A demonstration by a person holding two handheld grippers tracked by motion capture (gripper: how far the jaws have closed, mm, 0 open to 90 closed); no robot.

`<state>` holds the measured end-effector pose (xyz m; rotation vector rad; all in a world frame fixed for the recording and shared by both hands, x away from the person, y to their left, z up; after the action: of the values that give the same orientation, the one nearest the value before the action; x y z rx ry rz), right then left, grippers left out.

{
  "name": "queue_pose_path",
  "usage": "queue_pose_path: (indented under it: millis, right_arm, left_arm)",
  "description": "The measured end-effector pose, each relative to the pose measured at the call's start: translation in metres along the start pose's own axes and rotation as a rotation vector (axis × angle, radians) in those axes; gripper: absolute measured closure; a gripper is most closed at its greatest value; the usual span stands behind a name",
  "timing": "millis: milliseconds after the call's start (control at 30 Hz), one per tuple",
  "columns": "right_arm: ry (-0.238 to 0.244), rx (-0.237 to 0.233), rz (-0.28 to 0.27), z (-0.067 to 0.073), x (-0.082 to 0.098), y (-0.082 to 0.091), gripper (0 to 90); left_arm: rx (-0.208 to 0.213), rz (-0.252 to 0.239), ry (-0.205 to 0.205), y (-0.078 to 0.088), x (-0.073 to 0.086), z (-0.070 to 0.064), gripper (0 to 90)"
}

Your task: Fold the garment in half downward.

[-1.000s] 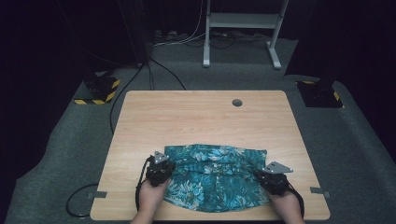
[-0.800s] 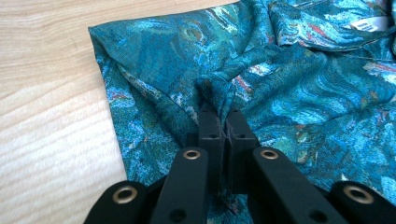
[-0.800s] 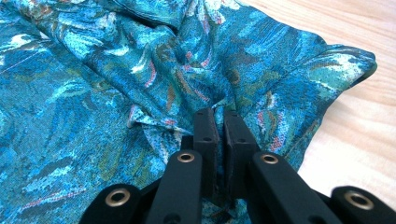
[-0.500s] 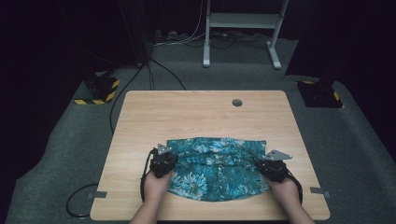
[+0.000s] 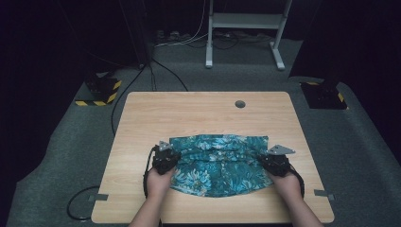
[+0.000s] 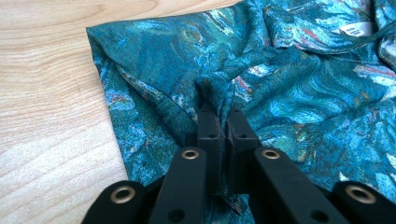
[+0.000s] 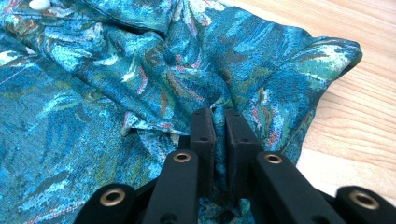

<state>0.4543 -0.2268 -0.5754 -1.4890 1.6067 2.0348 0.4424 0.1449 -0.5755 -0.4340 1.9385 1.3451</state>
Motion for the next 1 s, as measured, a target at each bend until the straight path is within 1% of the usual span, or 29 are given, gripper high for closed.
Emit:
queue_pose_path:
  millis: [33, 67, 100, 133, 200, 267, 333, 400, 467, 533, 667, 733, 800, 1000]
  right_arm:
    - [0.0, 0.001, 0.001, 0.0, 0.0, 0.0, 79.9]
    - [-0.006, -0.003, 0.004, 0.0, -0.001, 0.0, 72.8]
    - [-0.016, -0.007, 0.009, 0.0, -0.002, 0.0, 68.1]
    - [-0.028, -0.009, 0.019, 0.001, -0.003, 0.001, 67.7]
    - [-0.02, -0.005, 0.015, 0.002, -0.005, 0.004, 64.0]
    - [-0.031, -0.009, -0.005, 0.004, -0.01, 0.009, 59.1]
    - [-0.032, -0.008, -0.019, 0.004, -0.014, 0.014, 55.9]
    - [-0.038, -0.012, -0.037, 0.005, -0.019, 0.019, 54.1]
    - [-0.037, -0.013, -0.057, 0.005, -0.025, 0.025, 51.3]
    - [-0.036, -0.012, -0.072, 0.005, -0.03, 0.03, 48.6]
    - [-0.043, -0.018, -0.099, 0.006, -0.043, 0.039, 43.2]
    - [-0.038, -0.016, -0.108, 0.006, -0.049, 0.042, 40.8]
    - [-0.045, -0.019, -0.114, 0.007, -0.053, 0.045, 40.0]
    - [-0.041, -0.021, -0.124, 0.009, -0.061, 0.048, 38.9]
  left_arm:
    - [0.006, 0.005, 0.003, 0.0, -0.001, 0.0, 79.3]
    - [0.016, 0.008, 0.006, 0.001, -0.001, -0.001, 74.3]
    - [0.021, 0.01, 0.001, 0.001, -0.001, -0.001, 71.4]
    - [0.024, 0.012, -0.004, 0.002, -0.001, -0.002, 69.5]
    - [0.043, 0.011, 0.004, 0.003, -0.003, -0.003, 61.6]
    - [0.049, 0.001, 0.006, 0.007, -0.007, -0.005, 52.8]
    - [0.054, -0.011, 0.003, 0.011, -0.013, -0.008, 47.9]
    - [0.048, -0.023, -0.003, 0.015, -0.018, -0.011, 41.3]
    - [0.051, -0.038, -0.009, 0.019, -0.026, -0.017, 35.2]
    - [0.055, -0.046, -0.021, 0.023, -0.033, -0.021, 30.3]
    - [0.062, -0.066, -0.031, 0.028, -0.045, -0.028, 23.6]
    - [0.065, -0.069, -0.038, 0.03, -0.049, -0.03, 21.1]
    - [0.072, -0.075, -0.04, 0.032, -0.052, -0.032, 19.9]
    - [0.075, -0.083, -0.045, 0.035, -0.059, -0.034, 18.3]
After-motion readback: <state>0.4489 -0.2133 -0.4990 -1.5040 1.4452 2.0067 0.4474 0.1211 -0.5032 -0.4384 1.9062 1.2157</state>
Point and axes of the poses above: each handheld gripper's, and its own axes: y roughly backward along the jaws, x roughly out of its underside, z roughly to its left, the point moved 6 cm from there along -y, roughly forward along the jaws, and after that the axes turned 2 degrees about y, right-handed, at the moved point
